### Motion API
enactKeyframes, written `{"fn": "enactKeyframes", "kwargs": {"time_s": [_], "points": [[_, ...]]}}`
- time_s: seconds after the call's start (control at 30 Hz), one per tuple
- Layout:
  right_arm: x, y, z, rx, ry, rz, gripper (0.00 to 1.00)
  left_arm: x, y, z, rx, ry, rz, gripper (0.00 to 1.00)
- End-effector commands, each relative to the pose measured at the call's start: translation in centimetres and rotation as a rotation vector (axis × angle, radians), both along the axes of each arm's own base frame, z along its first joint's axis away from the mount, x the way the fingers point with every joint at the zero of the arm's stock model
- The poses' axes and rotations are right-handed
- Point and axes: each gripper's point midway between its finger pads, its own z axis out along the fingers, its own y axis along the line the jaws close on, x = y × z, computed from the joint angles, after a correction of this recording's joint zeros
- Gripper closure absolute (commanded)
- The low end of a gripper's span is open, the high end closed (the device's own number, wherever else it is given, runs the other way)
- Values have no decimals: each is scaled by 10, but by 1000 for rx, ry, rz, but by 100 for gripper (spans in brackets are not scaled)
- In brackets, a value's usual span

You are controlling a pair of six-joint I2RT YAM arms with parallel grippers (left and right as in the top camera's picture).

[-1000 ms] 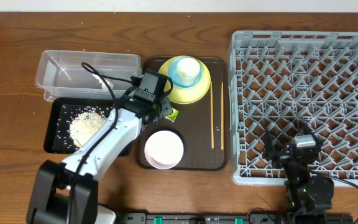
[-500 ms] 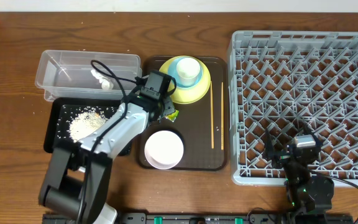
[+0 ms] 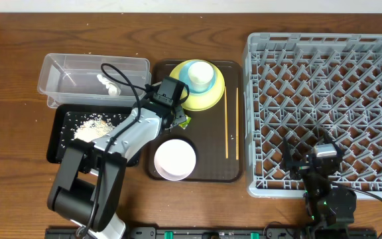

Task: Sort waste into correct bins and load items into the dishwasher rack
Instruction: 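Move the left gripper to the green snack wrapper and grasp it, then carry the wrapper left toward the clear bin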

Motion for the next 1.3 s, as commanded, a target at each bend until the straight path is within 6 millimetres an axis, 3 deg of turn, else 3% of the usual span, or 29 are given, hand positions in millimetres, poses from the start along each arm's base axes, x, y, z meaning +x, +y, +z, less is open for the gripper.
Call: {"fn": "enactKeyframes", "kwargs": {"time_s": [0.0, 0.43, 0.63, 1.0, 1.27], "points": [[0, 2, -2, -9, 5, 9, 1, 1, 3, -7, 28, 8, 15, 47], [0, 2, -2, -9, 5, 9, 1, -4, 5, -14, 33, 19, 15, 48], [0, 2, -2, -9, 5, 9, 1, -4, 6, -15, 32, 18, 15, 67], [0, 2, -2, -9, 5, 9, 1, -6, 6, -23, 39, 33, 15, 66], [0, 2, -2, -9, 5, 9, 1, -5, 6, -24, 39, 33, 15, 90]]}}
